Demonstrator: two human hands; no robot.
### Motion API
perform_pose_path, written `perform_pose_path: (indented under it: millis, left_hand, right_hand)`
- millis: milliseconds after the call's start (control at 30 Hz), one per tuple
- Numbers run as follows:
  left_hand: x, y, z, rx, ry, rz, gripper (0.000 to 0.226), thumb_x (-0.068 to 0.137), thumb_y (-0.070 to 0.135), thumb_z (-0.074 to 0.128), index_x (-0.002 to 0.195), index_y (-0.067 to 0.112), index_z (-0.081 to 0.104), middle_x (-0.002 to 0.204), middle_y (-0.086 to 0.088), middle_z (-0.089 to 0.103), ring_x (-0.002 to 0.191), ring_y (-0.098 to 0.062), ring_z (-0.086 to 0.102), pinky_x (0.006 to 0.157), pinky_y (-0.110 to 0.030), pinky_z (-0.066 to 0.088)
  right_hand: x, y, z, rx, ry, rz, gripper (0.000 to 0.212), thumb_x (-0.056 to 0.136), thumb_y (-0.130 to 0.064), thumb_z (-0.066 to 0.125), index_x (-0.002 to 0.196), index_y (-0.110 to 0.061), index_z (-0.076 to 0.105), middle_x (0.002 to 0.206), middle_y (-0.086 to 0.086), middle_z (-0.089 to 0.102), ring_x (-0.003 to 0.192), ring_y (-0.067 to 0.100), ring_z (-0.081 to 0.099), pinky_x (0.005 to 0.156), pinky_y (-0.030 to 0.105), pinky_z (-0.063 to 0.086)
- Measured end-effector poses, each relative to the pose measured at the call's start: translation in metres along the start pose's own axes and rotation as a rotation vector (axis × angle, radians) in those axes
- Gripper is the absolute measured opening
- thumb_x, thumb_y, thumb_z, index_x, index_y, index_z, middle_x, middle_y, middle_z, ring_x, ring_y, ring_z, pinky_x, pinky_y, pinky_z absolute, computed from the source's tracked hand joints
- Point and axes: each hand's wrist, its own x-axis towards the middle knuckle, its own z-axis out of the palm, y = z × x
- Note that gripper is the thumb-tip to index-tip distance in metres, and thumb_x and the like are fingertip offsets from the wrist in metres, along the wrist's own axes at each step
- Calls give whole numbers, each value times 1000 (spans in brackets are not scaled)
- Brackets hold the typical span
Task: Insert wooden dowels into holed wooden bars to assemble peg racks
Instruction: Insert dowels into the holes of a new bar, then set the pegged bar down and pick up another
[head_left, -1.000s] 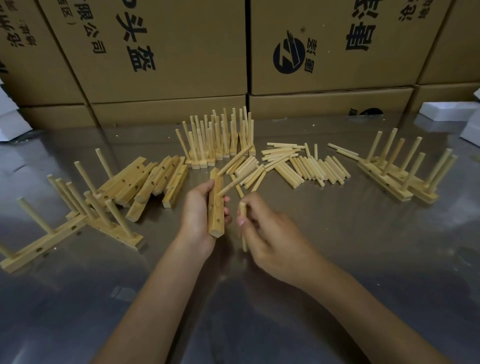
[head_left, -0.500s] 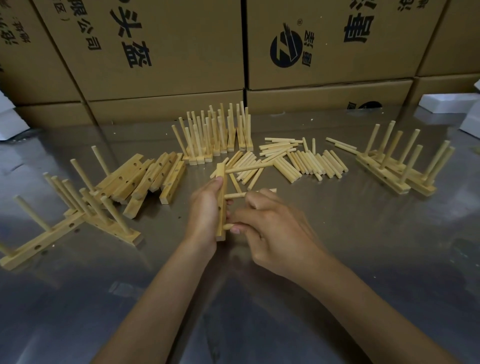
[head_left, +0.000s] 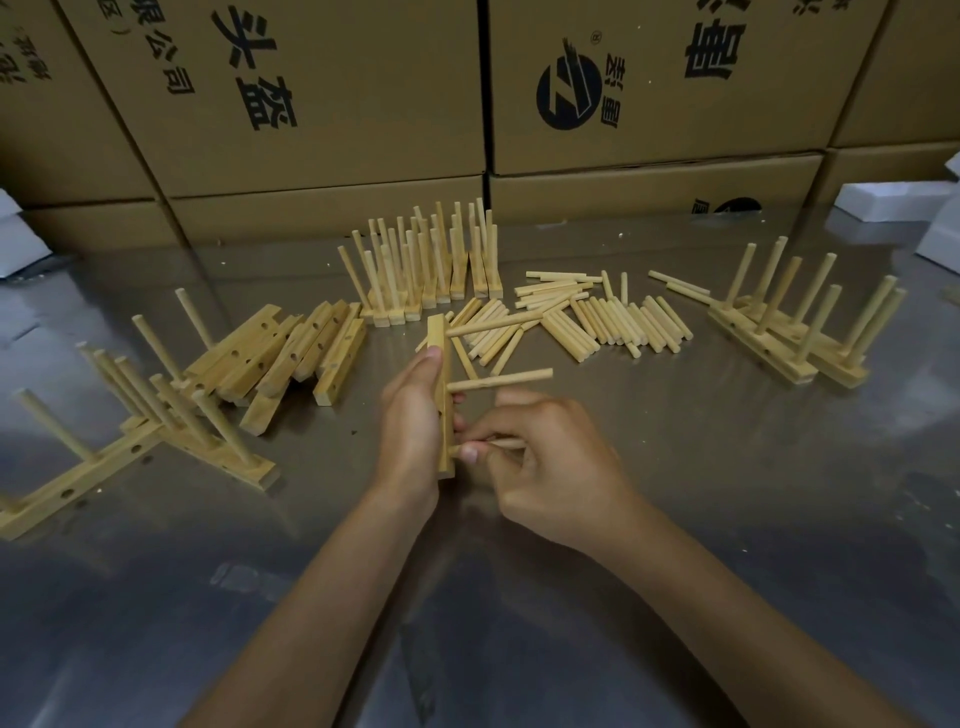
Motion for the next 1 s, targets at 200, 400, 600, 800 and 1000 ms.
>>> perform_pose_path:
  millis: [200, 400, 600, 800, 1000]
  left_hand:
    - [3, 3, -2, -22, -23, -26, 43, 102, 39, 49, 131, 9, 62, 73, -1, 60, 63, -14, 55, 55, -26, 46]
    - [8, 6, -11, -220, 51, -138, 31, 104, 33, 46, 91, 13, 65, 62, 2, 57, 53, -11, 53, 55, -25, 46]
    - [9, 2, -7, -330, 2, -150, 29, 106, 33, 45, 117, 14, 63, 76, -1, 62, 68, -13, 61, 65, -29, 54]
    - [10, 0, -3, -238, -248, -26, 32, 105, 15, 46, 135, 7, 54, 107, -10, 71, 96, -22, 71, 70, -32, 60]
    - [28, -9, 0, 264, -94, 194, 44, 100, 10, 52, 142, 23, 50, 98, 8, 63, 92, -15, 66, 79, -22, 57]
  right_hand:
    - [4, 2, -9, 312, 85, 179, 17, 74, -20, 85, 90, -25, 80, 70, -17, 68, 65, -2, 63, 62, 12, 44]
    - [5, 3, -3, 795, -11, 454, 33, 79, -21, 82, 104, -14, 62, 79, 6, 73, 61, 17, 68, 53, 27, 53]
    - [-3, 5, 26, 509, 7, 439, 23, 79, -42, 77, 82, -20, 71, 70, -4, 67, 58, 2, 58, 56, 21, 47]
    - [11, 23, 14, 474, 330, 490, 18, 81, -19, 74, 71, -5, 71, 52, -11, 53, 48, -2, 41, 48, 10, 32]
    - [61, 71, -17, 86, 451, 564, 29, 80, -32, 69, 59, -13, 67, 44, -12, 53, 47, 3, 45, 51, 21, 37]
